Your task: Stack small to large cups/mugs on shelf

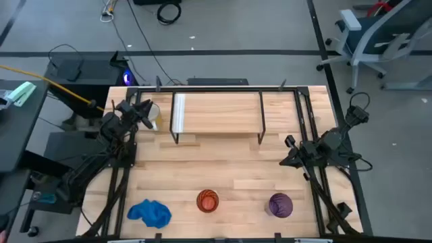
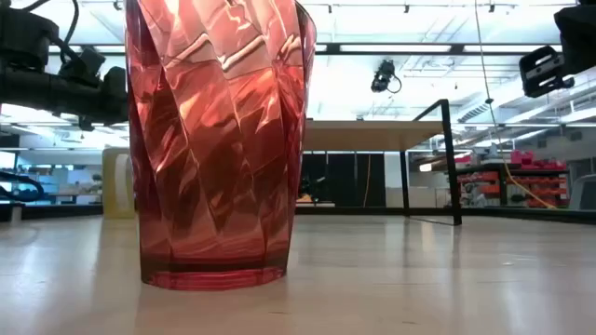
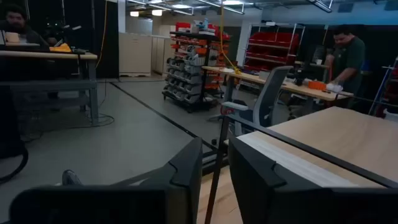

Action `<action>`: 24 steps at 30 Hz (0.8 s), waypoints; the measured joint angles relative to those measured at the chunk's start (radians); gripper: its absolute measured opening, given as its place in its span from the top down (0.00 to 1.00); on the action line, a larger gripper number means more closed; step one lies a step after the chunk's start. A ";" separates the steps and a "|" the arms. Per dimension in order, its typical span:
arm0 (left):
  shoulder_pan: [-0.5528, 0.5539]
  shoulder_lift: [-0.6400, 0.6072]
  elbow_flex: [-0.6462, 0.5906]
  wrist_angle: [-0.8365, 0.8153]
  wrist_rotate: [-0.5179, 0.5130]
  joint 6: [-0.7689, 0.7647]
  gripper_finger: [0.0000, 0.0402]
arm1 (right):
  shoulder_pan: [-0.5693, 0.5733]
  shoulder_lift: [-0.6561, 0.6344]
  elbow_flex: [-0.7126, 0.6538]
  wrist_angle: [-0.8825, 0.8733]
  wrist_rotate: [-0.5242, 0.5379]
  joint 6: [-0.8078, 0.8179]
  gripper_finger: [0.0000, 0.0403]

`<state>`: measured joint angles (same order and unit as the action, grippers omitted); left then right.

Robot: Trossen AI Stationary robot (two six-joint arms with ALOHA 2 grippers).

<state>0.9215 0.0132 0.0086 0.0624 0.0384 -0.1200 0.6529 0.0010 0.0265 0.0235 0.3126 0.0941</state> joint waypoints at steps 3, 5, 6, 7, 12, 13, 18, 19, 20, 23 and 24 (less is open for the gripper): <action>0.000 0.000 0.000 0.000 0.000 0.000 0.79 | 0.000 0.000 0.000 0.000 0.000 0.000 0.97; 0.000 0.000 0.000 0.000 0.000 0.000 0.79 | 0.000 0.000 0.000 0.000 0.000 0.000 0.97; 0.000 0.000 0.000 0.000 0.000 0.000 0.79 | 0.000 0.000 0.000 0.000 0.000 0.000 0.97; 0.000 0.000 0.000 0.000 0.000 0.000 0.79 | 0.000 0.000 0.000 0.000 0.000 0.000 0.97; 0.000 0.000 0.000 0.000 0.000 0.000 0.77 | 0.000 0.000 0.000 0.000 0.000 0.000 0.97; 0.000 0.000 0.000 0.000 0.000 0.000 0.77 | 0.000 0.000 0.000 0.000 0.000 0.000 0.97; 0.000 0.000 0.000 0.000 0.000 0.000 0.79 | 0.000 0.000 0.000 0.000 0.000 0.000 0.97; 0.000 0.000 0.000 0.000 0.000 0.000 0.79 | 0.000 0.000 0.000 0.000 0.000 0.000 0.97; 0.000 0.000 0.000 0.000 0.000 0.000 0.79 | 0.000 0.000 0.000 0.000 0.000 0.000 0.97; 0.000 0.000 0.000 0.000 0.000 0.000 0.79 | 0.000 0.000 0.000 0.000 0.000 0.000 0.97; 0.000 0.000 0.000 0.000 0.000 0.000 0.79 | 0.000 0.000 0.000 0.000 0.000 0.000 0.97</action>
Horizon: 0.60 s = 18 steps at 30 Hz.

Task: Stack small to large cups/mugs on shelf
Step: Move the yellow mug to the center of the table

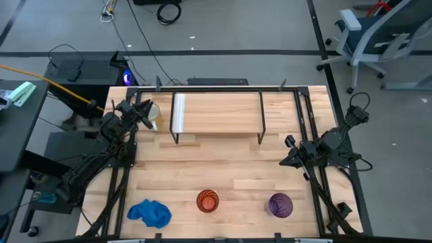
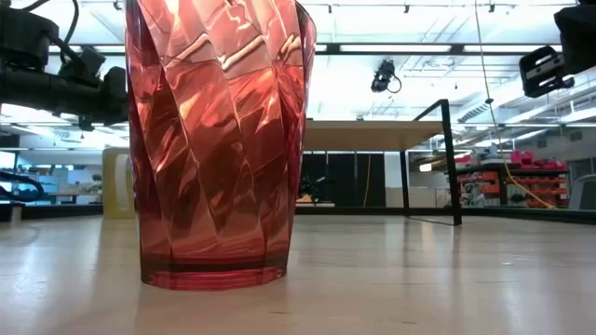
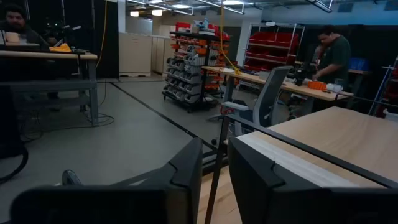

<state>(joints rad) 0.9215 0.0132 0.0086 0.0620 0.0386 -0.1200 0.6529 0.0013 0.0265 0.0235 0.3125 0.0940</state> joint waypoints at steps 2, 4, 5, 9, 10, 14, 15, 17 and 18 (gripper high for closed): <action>0.000 0.000 0.000 0.000 0.000 0.000 0.78 | 0.000 0.000 0.000 0.000 0.000 0.000 0.97; 0.000 0.000 0.000 0.000 0.000 0.000 0.78 | 0.000 0.000 0.000 0.000 0.000 0.000 0.97; 0.000 0.000 0.000 0.000 0.000 0.000 0.77 | 0.000 0.000 0.000 0.000 0.000 0.000 0.97; 0.000 0.000 0.000 0.000 0.000 0.000 0.78 | 0.000 0.000 0.000 0.000 0.000 0.000 0.97; 0.000 0.000 0.000 0.000 0.000 0.000 0.78 | 0.000 0.000 0.000 0.000 0.000 0.000 0.97; 0.000 0.000 0.000 0.000 0.000 0.000 0.79 | 0.000 0.000 0.000 0.000 0.000 0.000 0.97; 0.000 0.000 0.000 0.000 0.000 0.000 0.79 | 0.000 0.000 0.000 0.000 0.000 0.000 0.97; 0.000 0.000 0.000 0.000 0.000 0.000 0.79 | 0.000 0.000 0.000 0.000 0.000 0.000 0.97; 0.000 0.000 0.000 0.000 0.000 0.000 0.79 | 0.000 0.000 0.000 0.000 0.000 0.000 0.97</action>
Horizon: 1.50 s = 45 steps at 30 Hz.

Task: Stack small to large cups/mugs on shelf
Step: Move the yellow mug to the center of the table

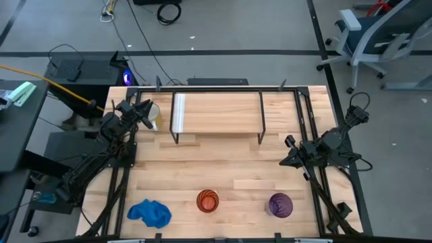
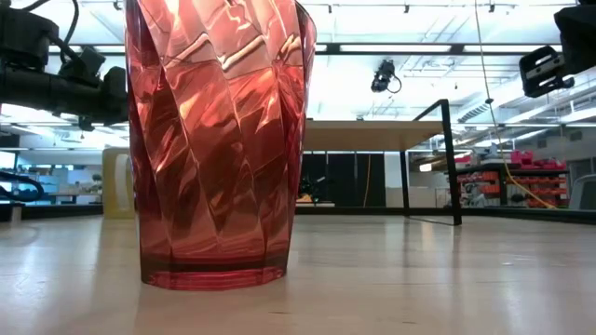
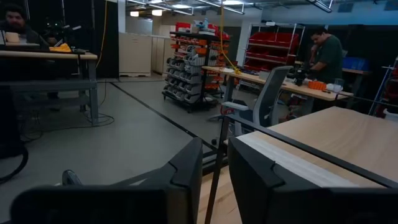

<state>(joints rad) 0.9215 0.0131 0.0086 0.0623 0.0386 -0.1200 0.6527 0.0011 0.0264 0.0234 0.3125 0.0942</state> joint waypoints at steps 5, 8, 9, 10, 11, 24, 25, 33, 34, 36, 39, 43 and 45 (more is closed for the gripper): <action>0.000 0.000 0.000 0.000 0.000 0.000 0.77 | 0.000 0.000 0.000 0.000 0.000 0.000 0.97; 0.000 0.000 0.000 0.000 0.000 0.000 0.78 | 0.000 0.000 0.000 0.000 0.000 0.000 0.97; 0.000 0.000 0.000 0.000 0.000 0.000 0.78 | 0.000 0.000 0.000 0.000 0.000 0.000 0.97; 0.000 0.000 0.000 0.000 0.000 0.000 0.78 | 0.000 0.000 0.000 0.000 0.000 0.000 0.97; 0.000 0.000 0.000 0.000 0.000 0.000 0.79 | 0.000 0.000 0.000 0.000 0.000 0.000 0.97; 0.000 0.000 0.000 0.000 0.000 0.000 0.77 | 0.000 0.000 0.000 0.000 0.000 0.000 0.97; 0.000 0.000 0.000 0.000 0.000 0.000 0.77 | 0.000 0.000 0.000 0.000 0.000 0.000 0.97; 0.000 0.000 0.000 0.000 0.000 0.000 0.79 | 0.000 0.000 0.000 0.000 0.000 0.000 0.97; 0.000 0.000 0.000 0.000 0.000 0.000 0.79 | 0.000 0.000 0.000 0.000 0.000 0.000 0.97; 0.000 0.000 0.000 0.000 0.000 0.000 0.79 | 0.000 0.000 0.000 0.000 0.000 0.000 0.97; 0.000 0.000 0.000 0.001 0.000 0.000 0.78 | 0.000 0.001 0.003 -0.027 -0.012 0.025 0.97; 0.000 0.000 0.000 0.001 0.000 0.000 0.77 | 0.000 0.001 0.009 -0.041 -0.019 0.035 0.97; 0.000 0.000 0.000 0.001 0.000 0.000 0.78 | 0.000 0.001 0.009 -0.041 -0.019 0.035 0.97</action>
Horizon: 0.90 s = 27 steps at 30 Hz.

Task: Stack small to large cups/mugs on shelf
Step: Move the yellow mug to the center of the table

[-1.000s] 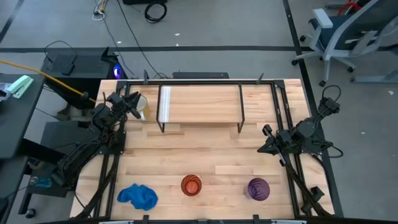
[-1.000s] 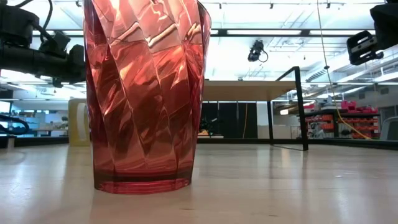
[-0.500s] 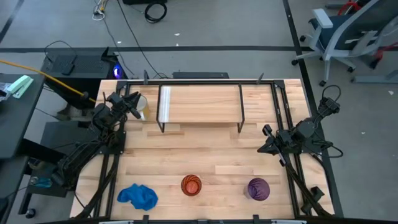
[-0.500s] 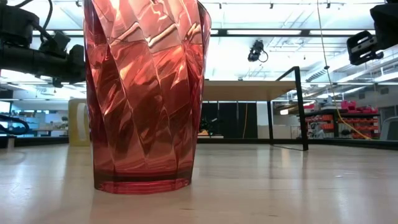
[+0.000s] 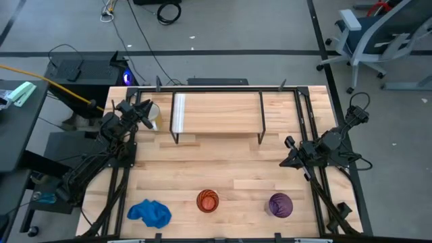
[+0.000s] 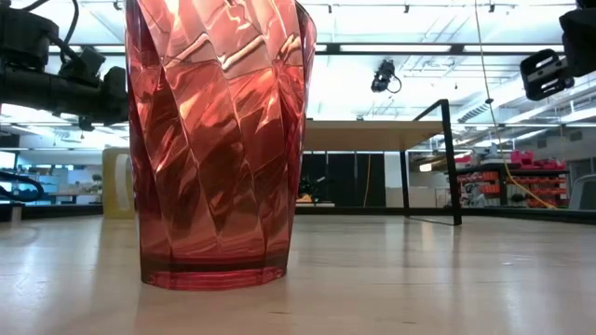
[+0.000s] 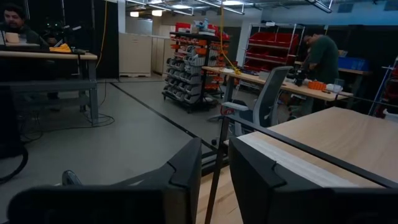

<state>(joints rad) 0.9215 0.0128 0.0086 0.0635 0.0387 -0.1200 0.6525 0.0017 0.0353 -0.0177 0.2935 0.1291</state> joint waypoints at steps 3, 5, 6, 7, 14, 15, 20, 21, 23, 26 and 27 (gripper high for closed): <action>0.000 0.000 0.000 0.000 0.000 0.000 0.79 | 0.000 0.000 0.000 0.000 0.000 0.000 0.97; 0.000 0.000 0.000 0.000 0.000 0.000 0.79 | 0.000 0.000 0.000 0.000 0.000 0.000 0.97; 0.000 0.000 0.000 0.000 0.000 0.000 0.79 | 0.000 0.000 0.000 0.000 0.000 0.000 0.97; 0.000 0.000 0.000 0.004 0.000 0.000 0.79 | 0.000 0.000 0.000 0.000 0.000 0.000 0.97; 0.000 0.000 0.000 0.018 0.000 -0.090 0.77 | 0.000 0.000 0.001 0.004 0.004 -0.059 0.97; 0.000 0.000 0.000 0.018 0.000 -0.119 0.77 | 0.000 0.000 0.001 0.011 0.004 -0.071 0.97; 0.000 0.000 0.000 0.019 0.000 -0.164 0.79 | 0.000 0.000 0.002 0.130 0.004 -0.163 0.97; 0.000 0.000 0.000 0.020 0.000 -0.165 0.79 | 0.000 0.000 0.002 0.163 0.004 -0.196 0.97; 0.000 0.000 0.000 0.027 0.000 -0.165 0.80 | 0.000 0.000 0.002 0.223 0.004 -0.256 0.97; 0.000 0.000 0.000 0.034 0.000 -0.166 0.80 | 0.000 0.000 0.002 0.297 0.004 -0.314 0.97; 0.000 0.000 0.000 0.036 0.000 -0.166 0.80 | 0.000 0.000 0.002 0.319 0.004 -0.324 0.97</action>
<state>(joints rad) 0.9213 0.0128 0.0087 0.0996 0.0383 -0.2855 0.6526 0.0017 0.0372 0.3016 0.2977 -0.1944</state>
